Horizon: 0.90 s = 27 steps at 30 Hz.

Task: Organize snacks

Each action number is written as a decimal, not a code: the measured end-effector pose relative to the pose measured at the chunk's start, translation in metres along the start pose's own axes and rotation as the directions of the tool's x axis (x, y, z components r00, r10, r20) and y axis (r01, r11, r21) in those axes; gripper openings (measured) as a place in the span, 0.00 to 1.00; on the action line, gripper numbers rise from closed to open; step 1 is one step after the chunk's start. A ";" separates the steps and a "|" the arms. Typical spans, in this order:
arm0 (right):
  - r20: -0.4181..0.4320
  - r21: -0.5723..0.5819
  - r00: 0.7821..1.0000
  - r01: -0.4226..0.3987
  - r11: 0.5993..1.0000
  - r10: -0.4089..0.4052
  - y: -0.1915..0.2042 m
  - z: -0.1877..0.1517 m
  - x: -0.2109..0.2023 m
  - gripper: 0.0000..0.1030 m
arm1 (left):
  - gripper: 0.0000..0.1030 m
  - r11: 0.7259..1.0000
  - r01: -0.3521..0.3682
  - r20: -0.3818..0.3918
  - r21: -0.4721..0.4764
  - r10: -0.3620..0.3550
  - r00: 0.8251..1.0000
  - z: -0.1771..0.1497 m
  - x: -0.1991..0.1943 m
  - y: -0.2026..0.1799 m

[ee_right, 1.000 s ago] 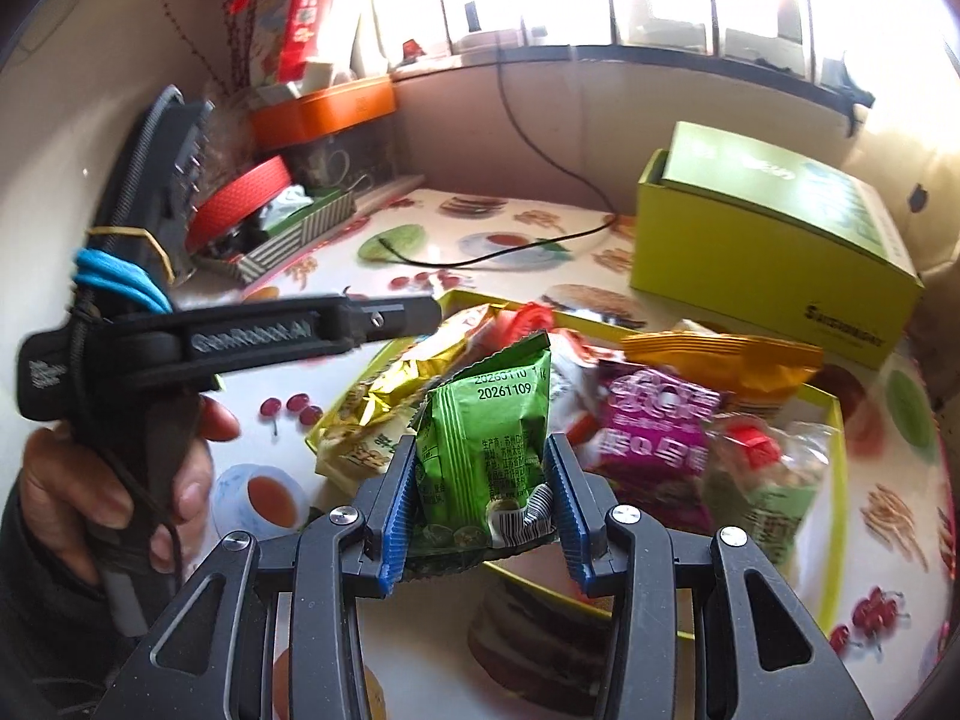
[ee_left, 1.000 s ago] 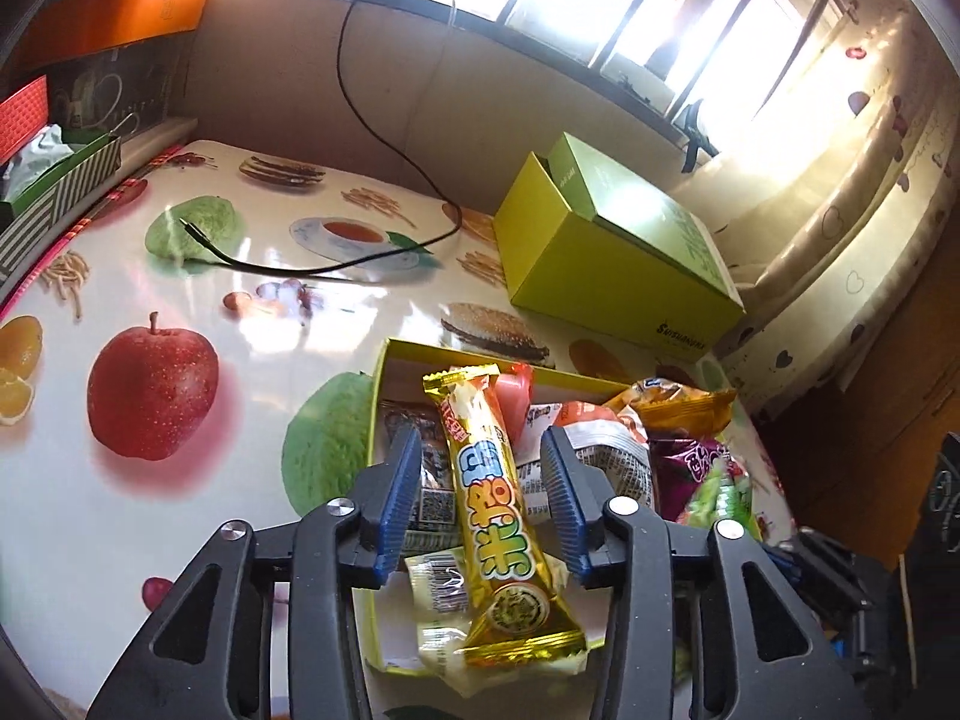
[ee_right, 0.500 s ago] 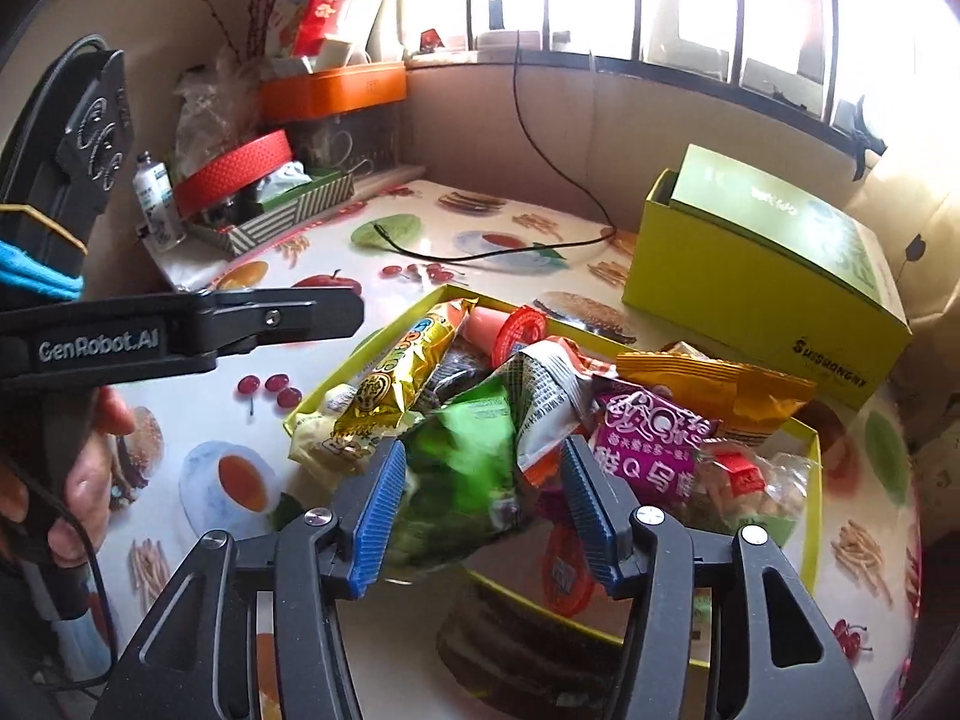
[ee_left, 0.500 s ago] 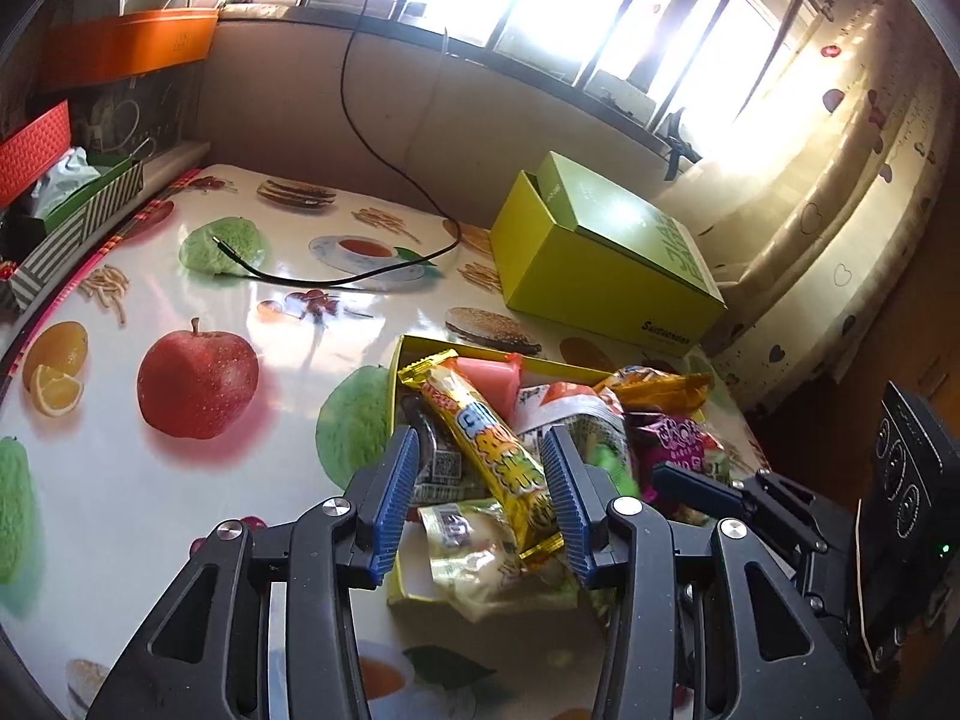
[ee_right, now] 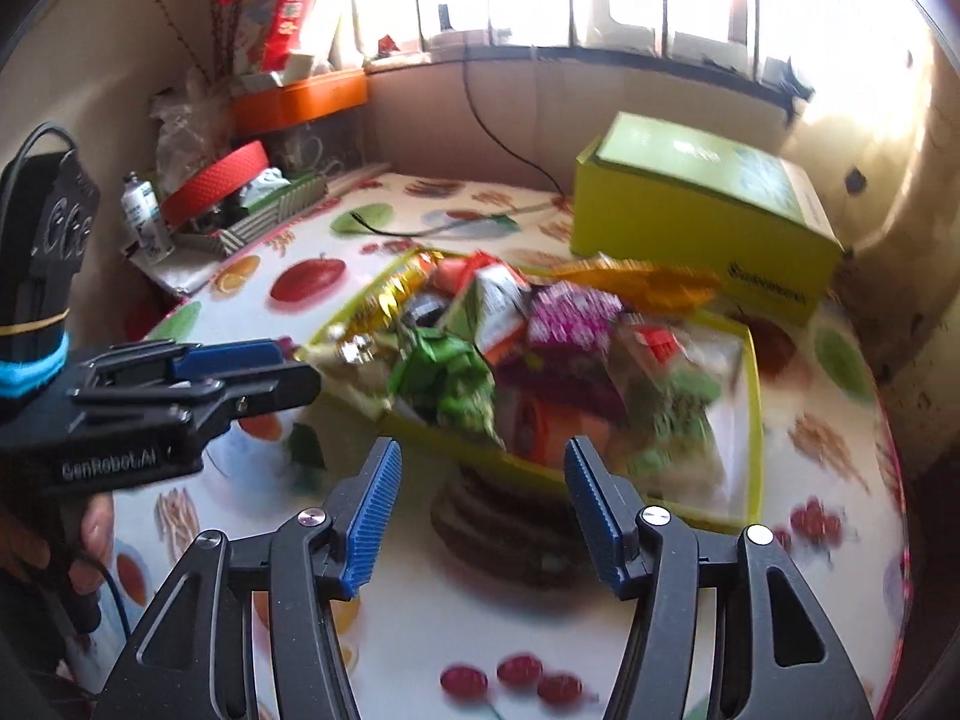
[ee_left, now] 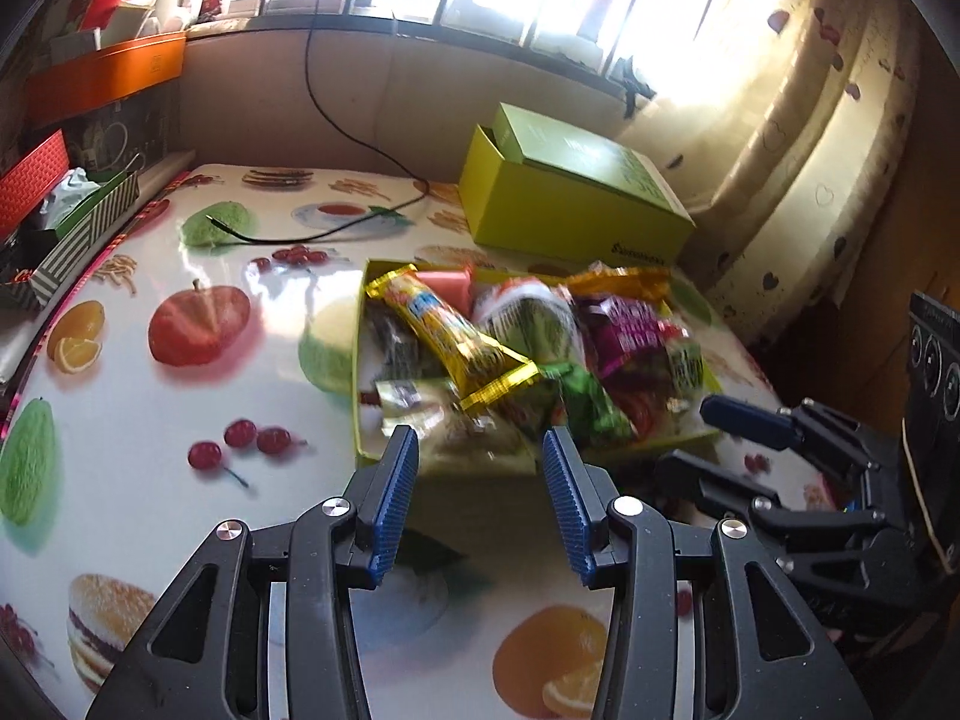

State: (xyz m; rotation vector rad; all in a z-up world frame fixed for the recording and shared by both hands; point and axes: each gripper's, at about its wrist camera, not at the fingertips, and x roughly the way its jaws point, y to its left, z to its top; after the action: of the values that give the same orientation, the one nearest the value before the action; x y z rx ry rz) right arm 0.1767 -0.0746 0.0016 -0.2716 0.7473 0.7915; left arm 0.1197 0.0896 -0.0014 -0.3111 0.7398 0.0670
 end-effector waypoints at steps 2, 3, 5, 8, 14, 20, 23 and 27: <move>-0.013 0.025 1.000 0.018 1.000 -0.017 -0.004 -0.008 -0.002 0.58 | 0.43 1.000 -0.007 -0.014 0.026 0.007 1.000 -0.008 0.001 -0.009; -0.018 0.037 1.000 0.024 0.999 -0.024 -0.005 -0.012 -0.002 0.60 | 0.43 0.999 -0.011 -0.019 0.035 0.011 1.000 -0.011 0.002 -0.012; -0.027 0.068 0.999 0.037 0.997 -0.035 -0.010 -0.019 -0.005 0.61 | 0.44 0.998 -0.024 -0.027 0.054 0.025 0.999 -0.017 0.004 -0.018; -0.039 0.096 0.998 0.054 0.994 -0.051 -0.014 -0.028 -0.005 0.63 | 0.50 0.996 -0.041 -0.035 0.075 0.044 0.998 -0.025 0.007 -0.027; -0.084 0.110 0.994 0.073 0.991 -0.064 -0.015 -0.043 0.004 0.66 | 0.50 0.992 -0.079 -0.059 0.100 0.085 0.995 -0.039 0.019 -0.036; -0.112 0.115 0.992 0.064 0.991 -0.051 -0.012 -0.050 0.016 0.67 | 0.50 0.989 -0.108 -0.087 0.105 0.117 0.989 -0.047 0.032 -0.038; -0.119 0.117 0.992 0.058 0.991 -0.044 -0.011 -0.051 0.020 0.67 | 0.50 0.987 -0.116 -0.102 0.108 0.127 0.987 -0.050 0.037 -0.039; -0.126 0.123 0.991 0.053 0.991 -0.037 -0.011 -0.052 0.022 0.67 | 0.50 0.985 -0.129 -0.099 0.115 0.141 0.985 -0.052 0.039 -0.040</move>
State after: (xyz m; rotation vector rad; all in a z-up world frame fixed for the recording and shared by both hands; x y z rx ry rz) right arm 0.1690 -0.0958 -0.0520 -0.2241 0.9013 0.6861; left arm 0.1208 0.0341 -0.0535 -0.1618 0.8670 0.1394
